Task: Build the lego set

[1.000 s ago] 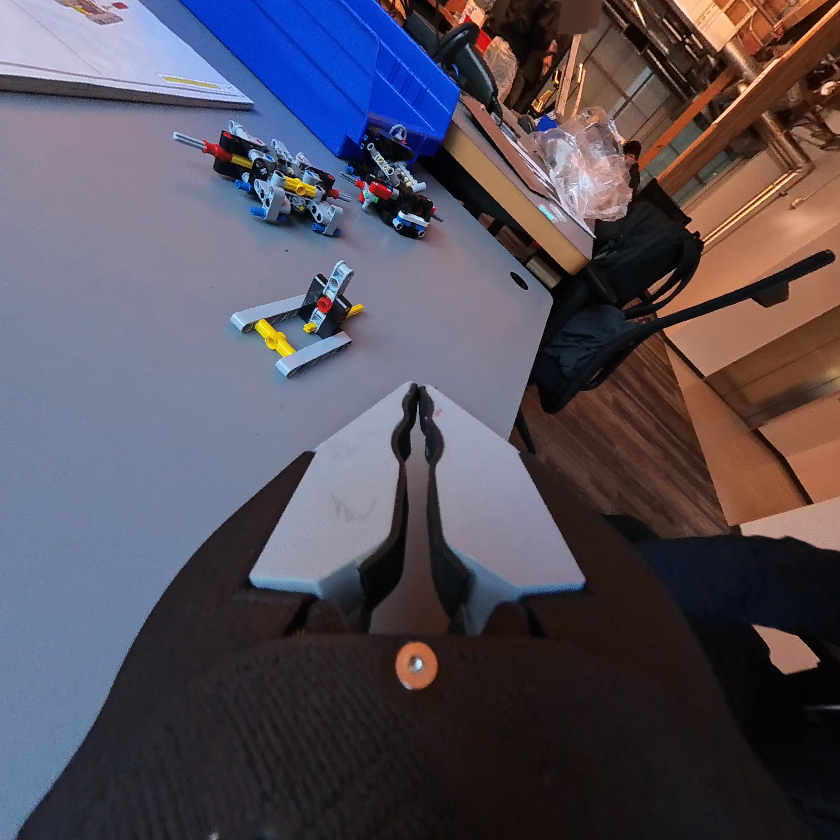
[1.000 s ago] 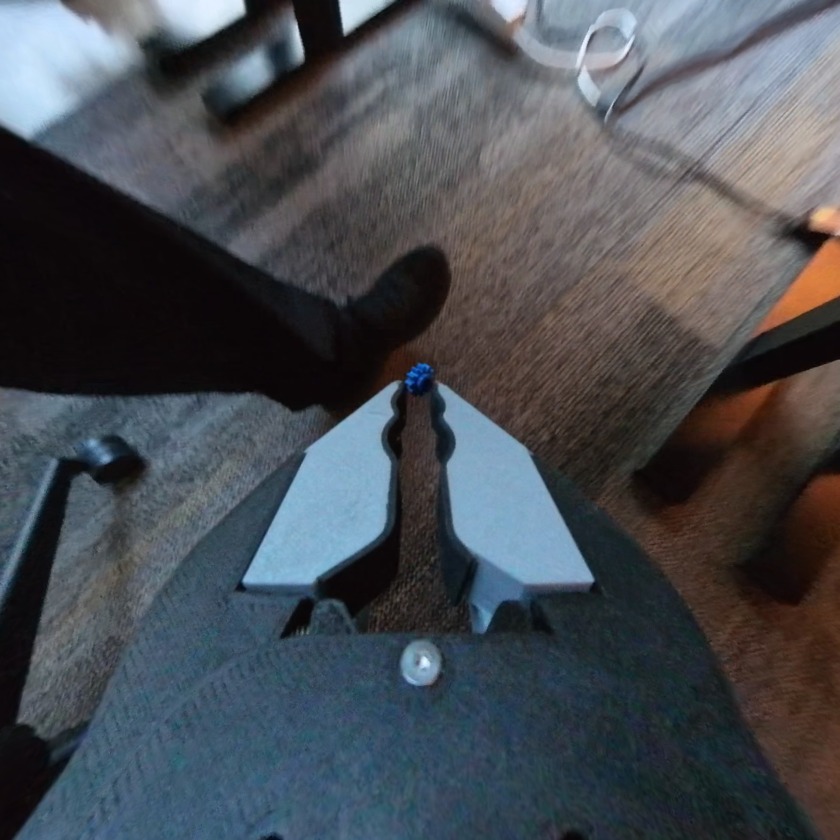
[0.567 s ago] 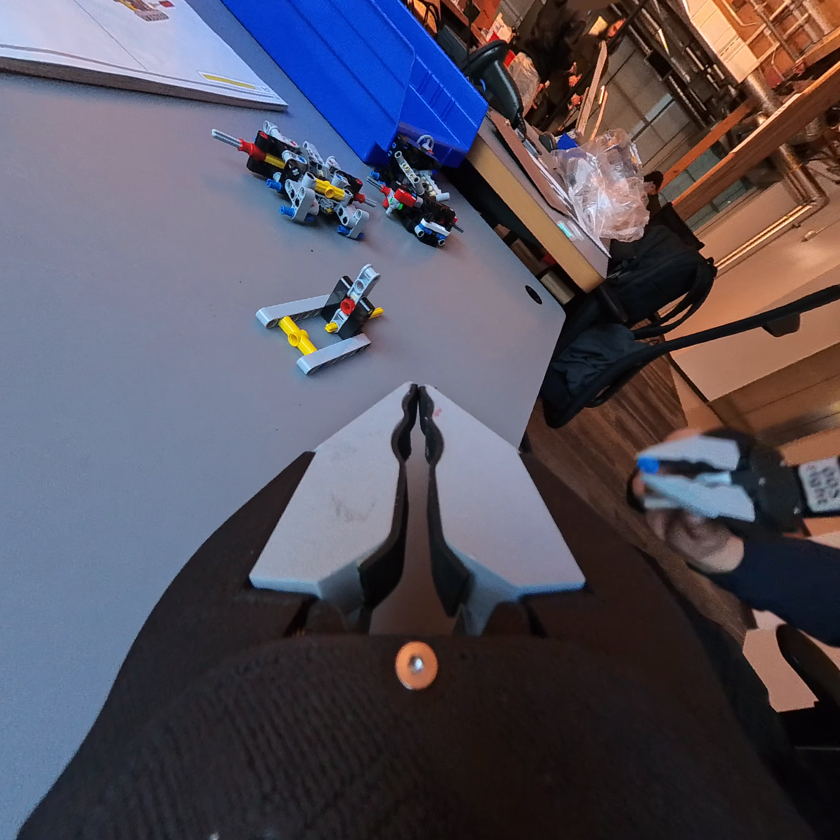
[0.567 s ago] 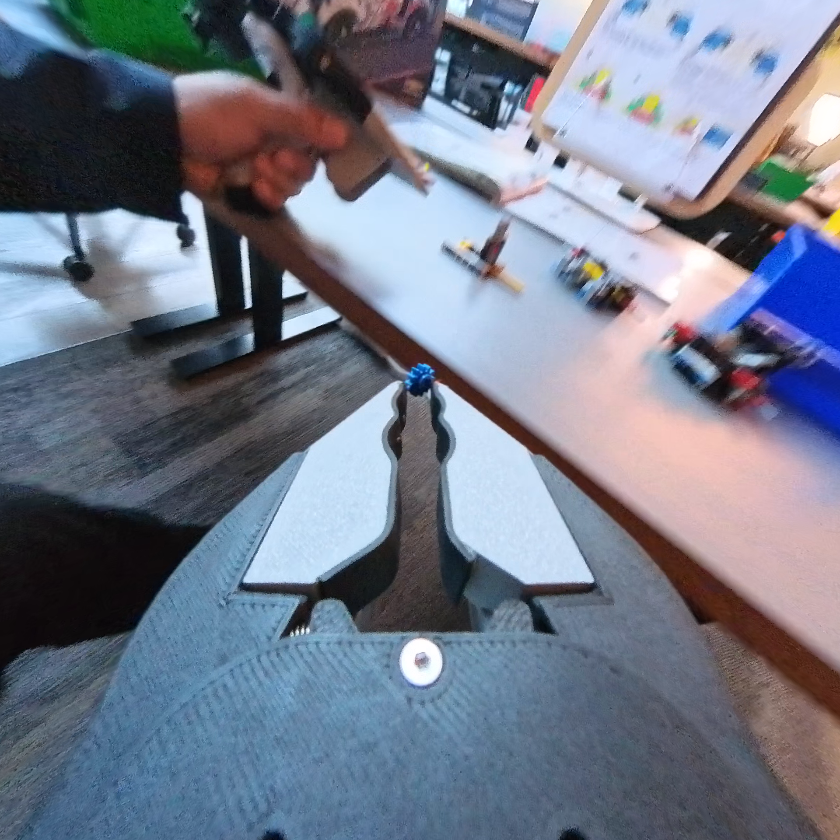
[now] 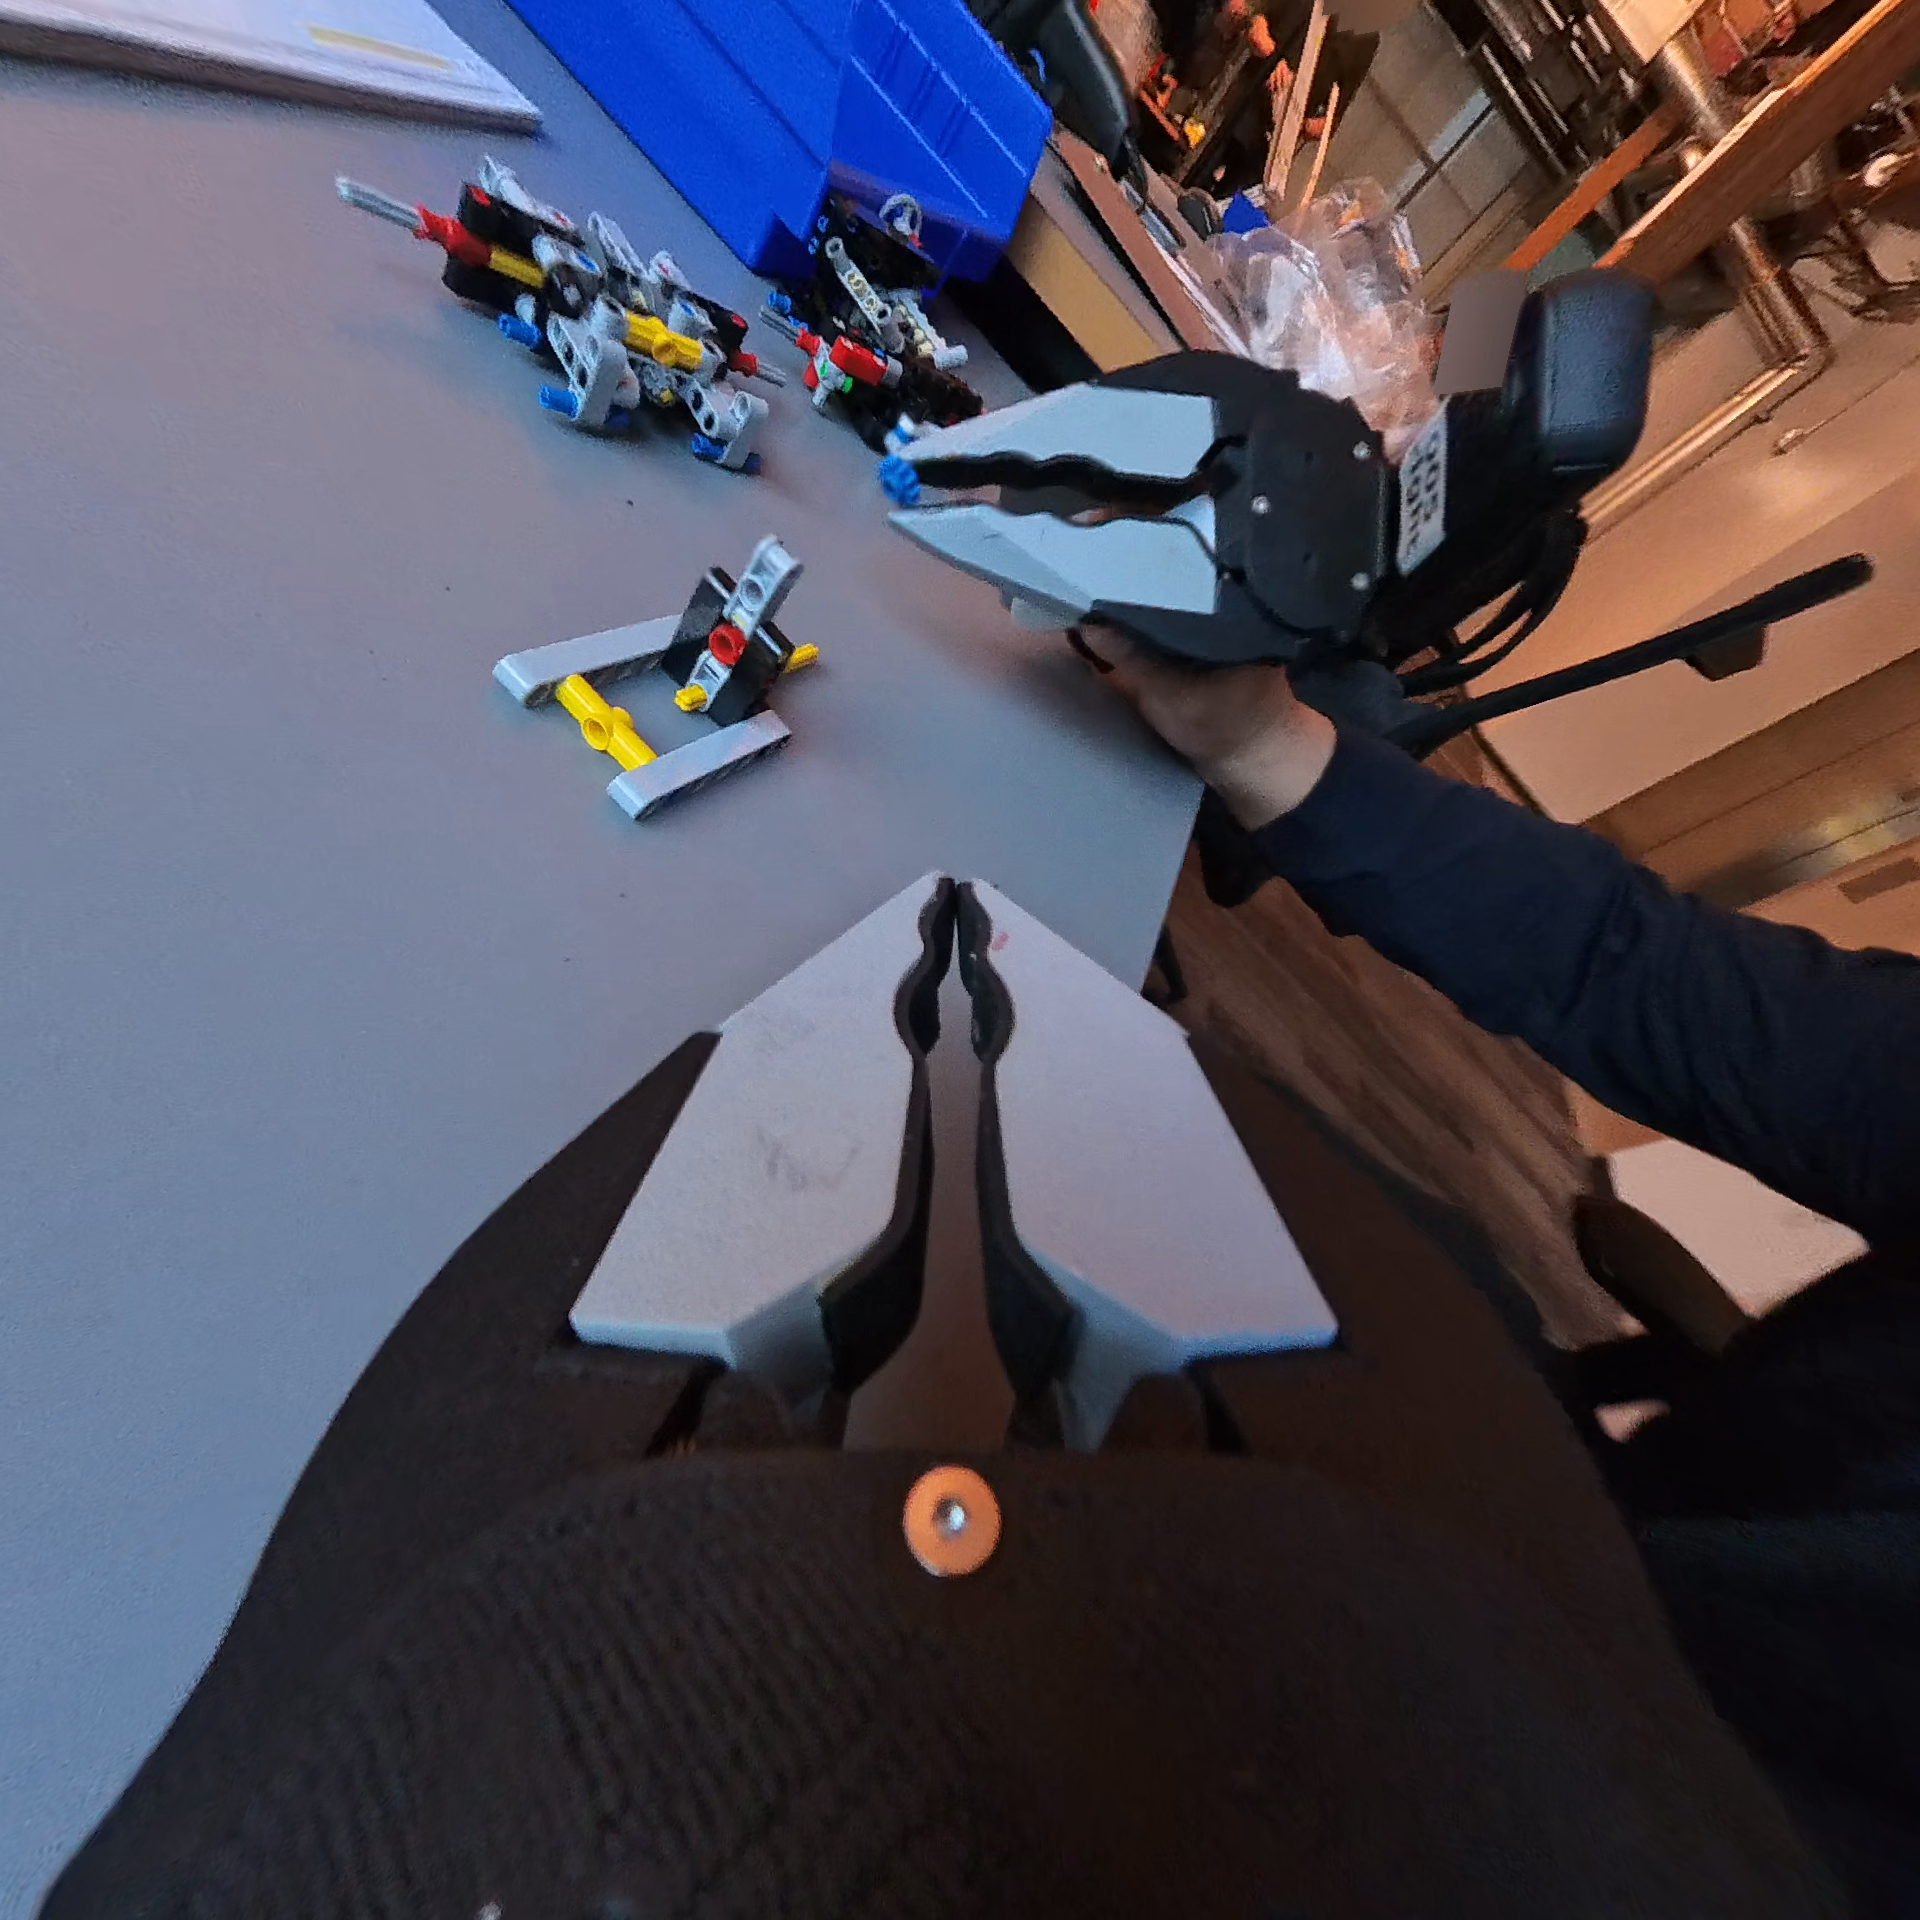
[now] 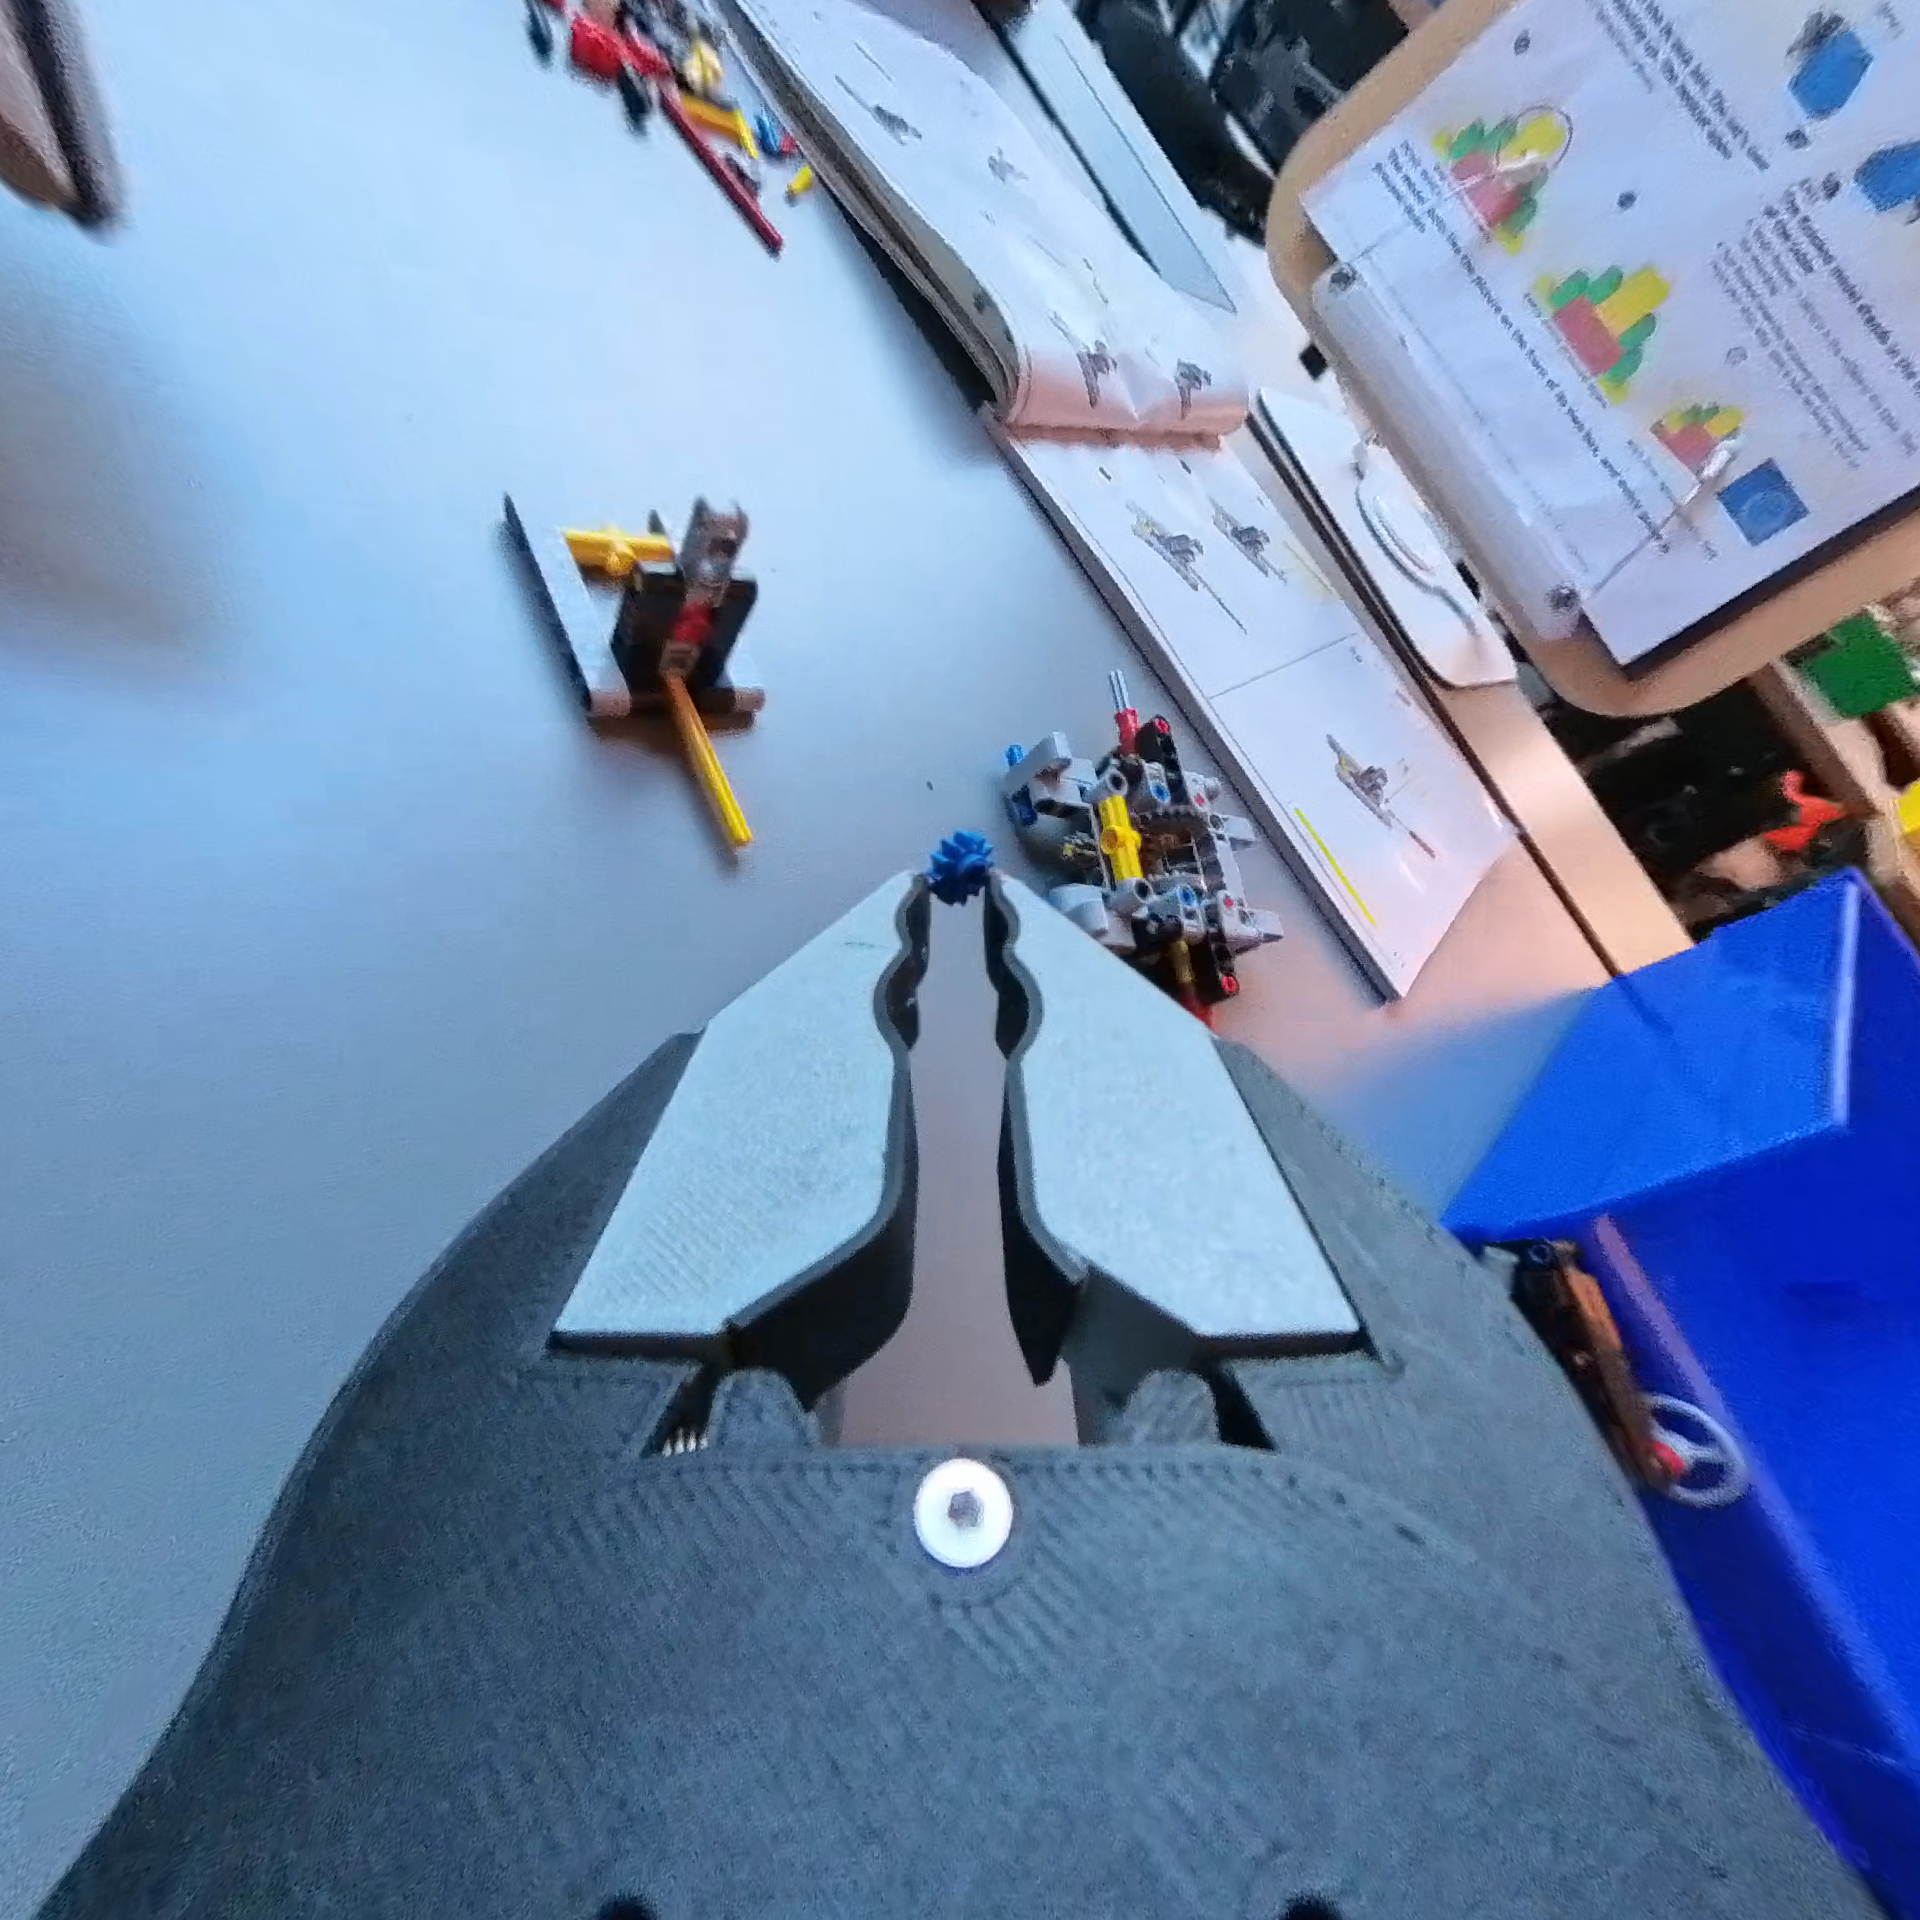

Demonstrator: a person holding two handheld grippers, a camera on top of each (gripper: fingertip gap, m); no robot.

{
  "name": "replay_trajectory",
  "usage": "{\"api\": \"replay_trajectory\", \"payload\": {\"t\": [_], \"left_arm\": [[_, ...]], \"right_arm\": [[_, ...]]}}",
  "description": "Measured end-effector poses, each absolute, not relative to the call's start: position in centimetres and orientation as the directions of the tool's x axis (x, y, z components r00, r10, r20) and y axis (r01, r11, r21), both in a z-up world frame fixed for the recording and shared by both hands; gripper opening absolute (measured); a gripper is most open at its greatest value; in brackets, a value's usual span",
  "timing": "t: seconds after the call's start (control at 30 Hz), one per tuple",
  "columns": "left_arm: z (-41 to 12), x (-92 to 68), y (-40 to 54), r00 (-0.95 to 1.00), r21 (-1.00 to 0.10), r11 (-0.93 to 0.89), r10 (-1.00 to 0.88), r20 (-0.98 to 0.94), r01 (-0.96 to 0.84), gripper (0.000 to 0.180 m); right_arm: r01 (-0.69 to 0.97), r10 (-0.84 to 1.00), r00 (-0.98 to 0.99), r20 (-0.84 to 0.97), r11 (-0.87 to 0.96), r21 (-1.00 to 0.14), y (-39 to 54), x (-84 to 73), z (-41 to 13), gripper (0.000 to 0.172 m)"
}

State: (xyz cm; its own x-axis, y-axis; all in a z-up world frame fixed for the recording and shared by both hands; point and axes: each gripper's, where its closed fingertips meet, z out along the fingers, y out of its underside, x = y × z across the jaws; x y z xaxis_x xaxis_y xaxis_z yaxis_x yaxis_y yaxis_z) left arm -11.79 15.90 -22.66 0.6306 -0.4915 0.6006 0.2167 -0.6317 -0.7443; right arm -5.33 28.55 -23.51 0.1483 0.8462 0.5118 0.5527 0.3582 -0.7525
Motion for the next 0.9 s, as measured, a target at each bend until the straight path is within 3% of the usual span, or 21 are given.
{"api": "replay_trajectory", "payload": {"t": [0.23,0.63,0.9], "left_arm": [[-23.6,-12.0,16.2,0.600,-0.653,-0.715,-0.415,0.684,0.250,0.000],[-23.4,-10.9,15.5,0.594,-0.693,-0.696,-0.482,0.644,0.187,0.000],[-22.9,-10.6,15.1,0.594,-0.735,-0.658,-0.530,0.606,0.162,0.000]], "right_arm": [[0.527,0.855,0.211,0.474,0.309,-0.792,29.2,-4.9,-22.9,0.007],[0.538,0.854,0.117,0.508,0.375,-0.755,27.3,-5.2,-23.8,0.007],[0.459,0.883,0.097,0.459,0.369,-0.808,26.2,-5.5,-22.7,0.007]]}}
